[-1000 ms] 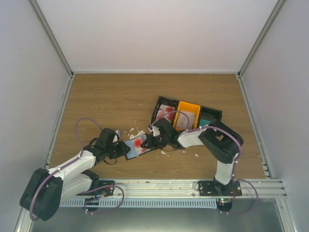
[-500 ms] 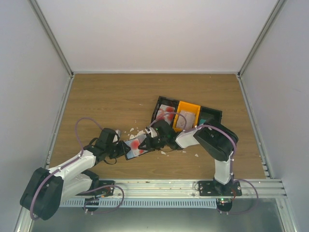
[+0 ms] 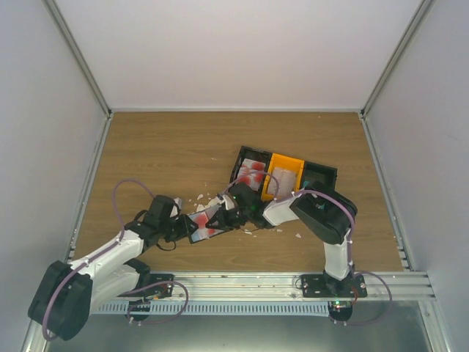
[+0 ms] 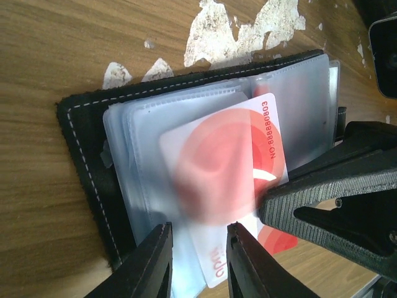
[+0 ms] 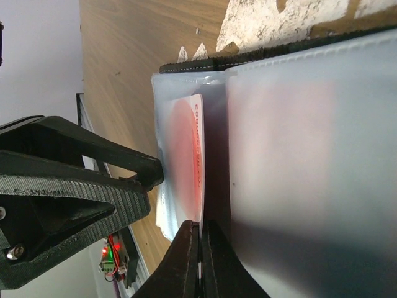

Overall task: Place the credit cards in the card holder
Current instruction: Insert the credit card into the card holder.

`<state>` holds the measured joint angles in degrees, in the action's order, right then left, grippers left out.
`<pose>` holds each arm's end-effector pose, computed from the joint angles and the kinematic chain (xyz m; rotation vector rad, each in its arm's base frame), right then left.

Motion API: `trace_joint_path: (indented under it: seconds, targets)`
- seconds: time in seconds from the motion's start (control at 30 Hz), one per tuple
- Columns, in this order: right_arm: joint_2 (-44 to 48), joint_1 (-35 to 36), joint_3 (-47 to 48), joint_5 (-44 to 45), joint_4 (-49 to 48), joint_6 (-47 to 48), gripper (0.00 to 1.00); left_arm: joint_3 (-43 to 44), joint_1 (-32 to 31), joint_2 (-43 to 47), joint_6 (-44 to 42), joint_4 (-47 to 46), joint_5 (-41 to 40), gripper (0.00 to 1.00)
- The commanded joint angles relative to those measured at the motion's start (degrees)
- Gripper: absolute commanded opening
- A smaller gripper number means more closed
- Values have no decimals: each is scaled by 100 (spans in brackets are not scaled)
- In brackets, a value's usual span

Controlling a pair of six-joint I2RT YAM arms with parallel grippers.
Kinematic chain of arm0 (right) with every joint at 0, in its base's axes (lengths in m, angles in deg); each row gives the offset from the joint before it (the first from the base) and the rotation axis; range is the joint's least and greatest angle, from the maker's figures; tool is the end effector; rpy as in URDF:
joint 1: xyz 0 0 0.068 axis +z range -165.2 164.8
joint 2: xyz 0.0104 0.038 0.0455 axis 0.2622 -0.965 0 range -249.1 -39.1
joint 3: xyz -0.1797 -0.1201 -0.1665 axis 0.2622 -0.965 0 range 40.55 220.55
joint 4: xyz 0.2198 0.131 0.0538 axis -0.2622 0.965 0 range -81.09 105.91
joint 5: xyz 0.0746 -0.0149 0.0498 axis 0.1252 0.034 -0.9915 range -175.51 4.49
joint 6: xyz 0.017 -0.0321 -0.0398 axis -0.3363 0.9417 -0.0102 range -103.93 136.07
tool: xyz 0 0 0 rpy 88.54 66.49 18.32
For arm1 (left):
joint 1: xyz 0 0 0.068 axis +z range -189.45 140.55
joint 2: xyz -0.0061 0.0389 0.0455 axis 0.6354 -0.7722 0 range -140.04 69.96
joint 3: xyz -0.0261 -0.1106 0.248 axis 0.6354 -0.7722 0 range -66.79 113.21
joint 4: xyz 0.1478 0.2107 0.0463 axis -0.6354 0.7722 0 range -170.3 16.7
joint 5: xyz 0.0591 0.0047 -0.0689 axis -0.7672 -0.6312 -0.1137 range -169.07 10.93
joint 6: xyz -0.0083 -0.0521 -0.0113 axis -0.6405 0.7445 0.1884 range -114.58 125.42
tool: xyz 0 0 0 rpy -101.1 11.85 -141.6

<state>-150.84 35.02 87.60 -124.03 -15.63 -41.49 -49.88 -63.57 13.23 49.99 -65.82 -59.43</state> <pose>0.2099 0.2867 0.0973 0.2625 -2.6995 -1.5564 0.1452 -0.0782 0.1360 -0.3290 2.6669 -0.8708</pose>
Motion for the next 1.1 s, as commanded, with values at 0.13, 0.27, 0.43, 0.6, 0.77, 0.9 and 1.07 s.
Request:
trace_joint_path:
  seconds: [0.13,0.27,0.43,0.6,0.77,0.9,1.07]
  targets:
    - [-156,132,-42,370,110,-201,1,11,-4,535,122,742,-581,25]
    - [-178,129,-91,471,34,-312,1,-106,-6,588,150,704,-589,23]
    - [-202,129,-145,535,-119,-464,1,-198,-5,318,137,428,-316,18]
    - [-233,130,-209,597,-281,-620,1,-223,-5,137,104,316,-272,11]
    - [-411,136,-211,493,-544,-784,1,-259,-8,54,95,212,-193,4]
    - [-480,201,-65,407,-510,-714,0,-293,-6,43,95,150,-136,3]
    - [-487,281,45,404,-330,-567,2,-310,-7,24,93,62,-51,2]
